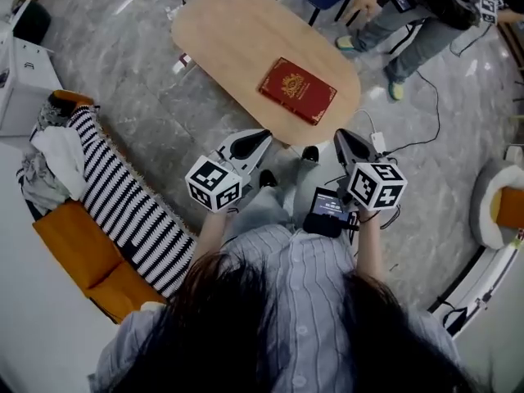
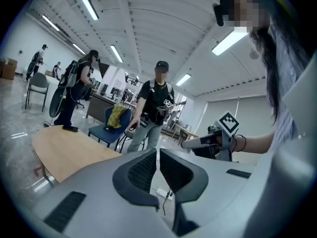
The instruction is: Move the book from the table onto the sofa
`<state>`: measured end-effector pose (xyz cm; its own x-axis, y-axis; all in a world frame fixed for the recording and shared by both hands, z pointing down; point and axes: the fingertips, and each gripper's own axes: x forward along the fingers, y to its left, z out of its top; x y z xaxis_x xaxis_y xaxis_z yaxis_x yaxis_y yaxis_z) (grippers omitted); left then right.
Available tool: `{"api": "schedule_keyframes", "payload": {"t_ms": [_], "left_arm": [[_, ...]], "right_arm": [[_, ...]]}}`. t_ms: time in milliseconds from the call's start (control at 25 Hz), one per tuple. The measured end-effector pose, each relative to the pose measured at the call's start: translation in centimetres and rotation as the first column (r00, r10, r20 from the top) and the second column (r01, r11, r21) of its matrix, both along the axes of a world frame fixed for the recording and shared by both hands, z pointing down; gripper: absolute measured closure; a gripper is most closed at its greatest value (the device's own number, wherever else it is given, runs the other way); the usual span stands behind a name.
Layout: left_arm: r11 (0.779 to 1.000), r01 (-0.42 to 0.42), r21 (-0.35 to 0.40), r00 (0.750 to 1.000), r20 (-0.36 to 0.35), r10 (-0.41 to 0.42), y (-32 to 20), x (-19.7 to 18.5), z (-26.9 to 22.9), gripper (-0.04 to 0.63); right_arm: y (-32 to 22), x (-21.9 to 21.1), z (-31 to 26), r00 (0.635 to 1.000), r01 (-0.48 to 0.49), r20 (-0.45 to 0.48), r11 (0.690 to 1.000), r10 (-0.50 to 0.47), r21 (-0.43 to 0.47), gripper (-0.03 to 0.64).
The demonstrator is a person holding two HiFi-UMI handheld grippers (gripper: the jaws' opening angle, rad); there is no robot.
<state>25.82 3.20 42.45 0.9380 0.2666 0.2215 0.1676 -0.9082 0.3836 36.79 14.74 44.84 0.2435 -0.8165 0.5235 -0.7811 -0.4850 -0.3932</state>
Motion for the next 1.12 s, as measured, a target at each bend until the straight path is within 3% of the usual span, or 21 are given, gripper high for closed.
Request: {"api": "schedule_keyframes", "payload": {"t_ms": [320, 600, 880, 1120], "left_arm": [[0.998, 0.06, -0.023, 0.995, 0.079, -0.058, -3.2, 4.3, 4.5, 0.583], [0.993, 0.114, -0.022, 0.98, 0.167, -0.109, -6.7, 9.3, 8.4, 0.581], [0.988, 0.145, -0.049, 0.943, 0.31, -0.123, -9.1, 13.5, 15.9, 0.569], [0.99, 0.129, -0.056, 0.906, 0.413, -0.095, -10.8, 15.8, 23.6, 0.47]], "right_arm": [[-1.5, 8.3, 3.8, 0.997, -0.008, 0.072, 0.999, 0.01, -0.033, 0.598], [-4.3, 14.9, 8.7, 0.987, 0.109, 0.129, 0.988, -0.094, -0.108, 0.598], [-6.1, 19.3, 17.5, 0.949, 0.244, 0.233, 0.962, -0.212, -0.121, 0.598], [-6.1, 21.8, 25.6, 0.924, 0.213, 0.352, 0.967, -0.152, -0.142, 0.598]]}}
